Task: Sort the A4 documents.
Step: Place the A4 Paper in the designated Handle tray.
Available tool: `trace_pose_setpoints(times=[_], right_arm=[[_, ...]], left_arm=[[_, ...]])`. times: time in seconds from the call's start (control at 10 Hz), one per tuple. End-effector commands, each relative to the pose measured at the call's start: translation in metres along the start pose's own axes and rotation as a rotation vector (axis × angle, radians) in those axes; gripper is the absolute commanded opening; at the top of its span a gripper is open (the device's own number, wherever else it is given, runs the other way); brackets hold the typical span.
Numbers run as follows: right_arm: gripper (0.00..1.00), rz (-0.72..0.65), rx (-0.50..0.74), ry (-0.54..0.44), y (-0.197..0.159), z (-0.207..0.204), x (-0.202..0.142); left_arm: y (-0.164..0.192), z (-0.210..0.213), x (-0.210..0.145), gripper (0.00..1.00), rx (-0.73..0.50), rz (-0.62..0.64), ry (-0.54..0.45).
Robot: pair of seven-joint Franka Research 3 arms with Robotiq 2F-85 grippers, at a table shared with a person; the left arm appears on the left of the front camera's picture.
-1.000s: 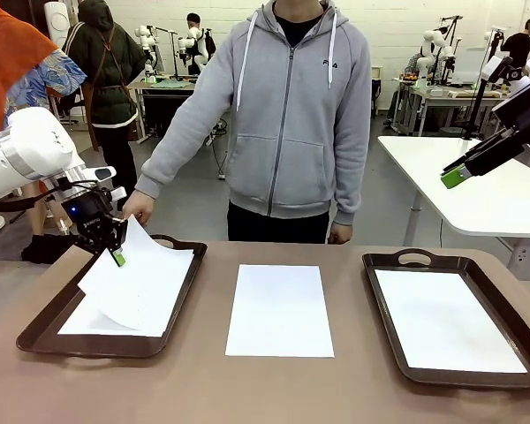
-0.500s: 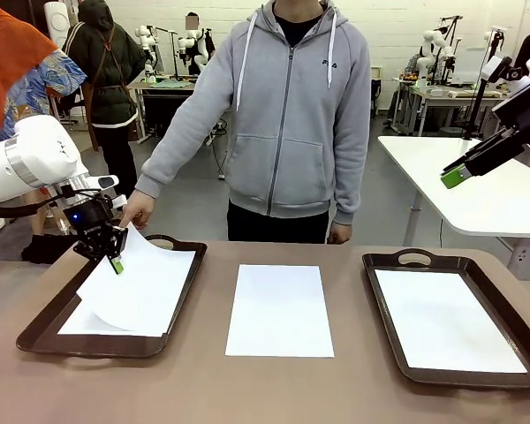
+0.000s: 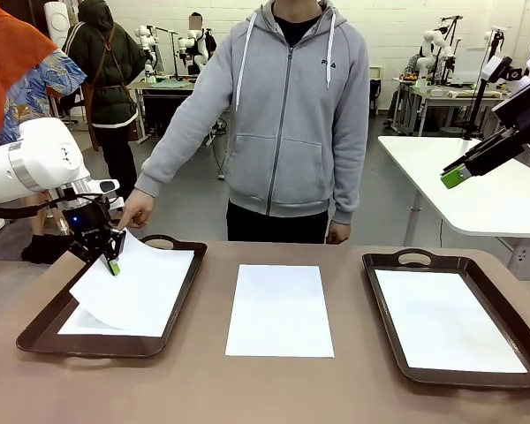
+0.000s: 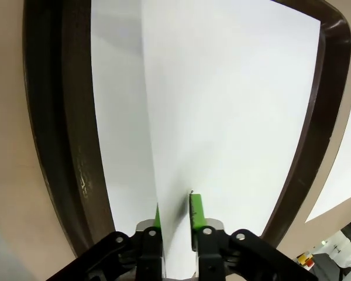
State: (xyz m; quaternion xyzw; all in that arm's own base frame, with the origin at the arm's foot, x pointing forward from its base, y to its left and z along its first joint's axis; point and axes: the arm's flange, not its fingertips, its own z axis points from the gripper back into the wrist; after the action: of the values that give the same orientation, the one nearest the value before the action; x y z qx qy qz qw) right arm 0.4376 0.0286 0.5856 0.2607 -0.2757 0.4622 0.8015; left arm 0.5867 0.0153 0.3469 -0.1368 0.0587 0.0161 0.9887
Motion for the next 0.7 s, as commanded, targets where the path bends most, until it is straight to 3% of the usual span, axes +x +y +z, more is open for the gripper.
trace_pose_setpoints(times=[0.0, 0.3, 0.6], right_arm=[[1.0, -0.001, 0.013, -0.01, -0.0008, -0.0014, -0.0001], [1.0, -0.001, 0.013, -0.01, -0.0008, -0.0014, -0.0001], [1.0, -0.001, 0.013, -0.01, -0.0008, -0.0014, -0.0001]], left_arm=[[-0.0042, -0.0017, -0.0035, 0.4, 0.03, 0.022, -0.01], [-0.0038, 0.0, -0.0029, 0.74, 0.07, 0.039, -0.014], [0.0, 0.0031, -0.0059, 0.99, 0.11, 0.081, -0.028]])
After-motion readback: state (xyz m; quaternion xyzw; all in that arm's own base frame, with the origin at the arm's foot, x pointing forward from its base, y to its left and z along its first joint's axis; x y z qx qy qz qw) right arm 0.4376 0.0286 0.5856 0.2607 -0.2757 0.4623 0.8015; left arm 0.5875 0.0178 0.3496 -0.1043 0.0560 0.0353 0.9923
